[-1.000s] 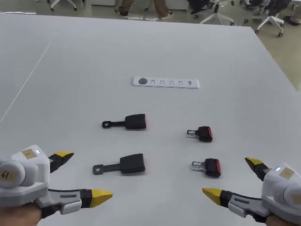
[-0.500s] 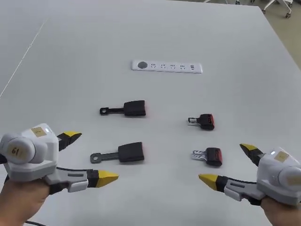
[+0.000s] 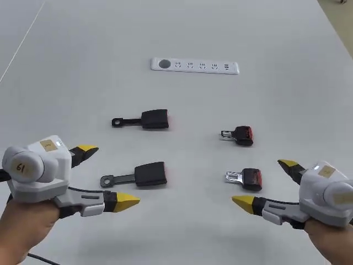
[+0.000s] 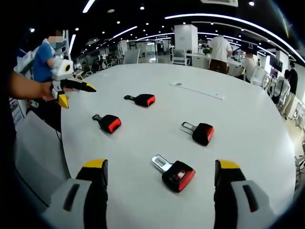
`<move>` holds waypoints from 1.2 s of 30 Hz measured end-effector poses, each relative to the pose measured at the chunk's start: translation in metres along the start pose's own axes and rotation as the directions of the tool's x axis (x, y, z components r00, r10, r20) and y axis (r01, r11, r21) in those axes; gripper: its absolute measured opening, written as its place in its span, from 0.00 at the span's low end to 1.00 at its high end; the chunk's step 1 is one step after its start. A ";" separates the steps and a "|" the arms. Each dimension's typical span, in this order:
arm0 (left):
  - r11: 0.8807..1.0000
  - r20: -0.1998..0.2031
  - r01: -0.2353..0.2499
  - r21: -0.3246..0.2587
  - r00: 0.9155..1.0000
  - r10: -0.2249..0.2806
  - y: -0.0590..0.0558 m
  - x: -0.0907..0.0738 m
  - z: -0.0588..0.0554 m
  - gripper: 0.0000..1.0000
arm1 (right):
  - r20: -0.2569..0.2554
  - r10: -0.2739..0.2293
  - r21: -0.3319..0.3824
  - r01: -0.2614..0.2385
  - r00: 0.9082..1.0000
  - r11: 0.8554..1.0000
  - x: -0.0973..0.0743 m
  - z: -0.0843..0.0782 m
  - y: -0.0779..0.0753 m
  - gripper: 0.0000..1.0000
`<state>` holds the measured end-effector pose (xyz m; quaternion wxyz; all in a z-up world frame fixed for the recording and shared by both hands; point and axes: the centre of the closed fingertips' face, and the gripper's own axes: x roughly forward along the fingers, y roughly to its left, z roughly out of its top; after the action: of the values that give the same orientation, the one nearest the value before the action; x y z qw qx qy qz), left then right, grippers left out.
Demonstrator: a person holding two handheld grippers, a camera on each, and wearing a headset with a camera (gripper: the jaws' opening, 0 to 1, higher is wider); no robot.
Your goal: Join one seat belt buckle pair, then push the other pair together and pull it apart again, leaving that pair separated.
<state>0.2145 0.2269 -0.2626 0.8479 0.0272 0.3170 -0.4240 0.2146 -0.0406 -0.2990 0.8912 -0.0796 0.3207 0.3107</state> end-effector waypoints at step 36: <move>0.941 -0.255 0.272 0.199 0.942 -0.219 0.000 0.068 -0.036 0.72 | -0.293 0.302 -0.235 -0.374 0.907 0.897 0.029 -0.036 -0.009 0.74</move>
<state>0.2263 0.1906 -0.3299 0.7366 0.1348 0.3622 -0.5550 0.2189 -0.0452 -0.3457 0.7548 -0.1883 0.3906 0.4922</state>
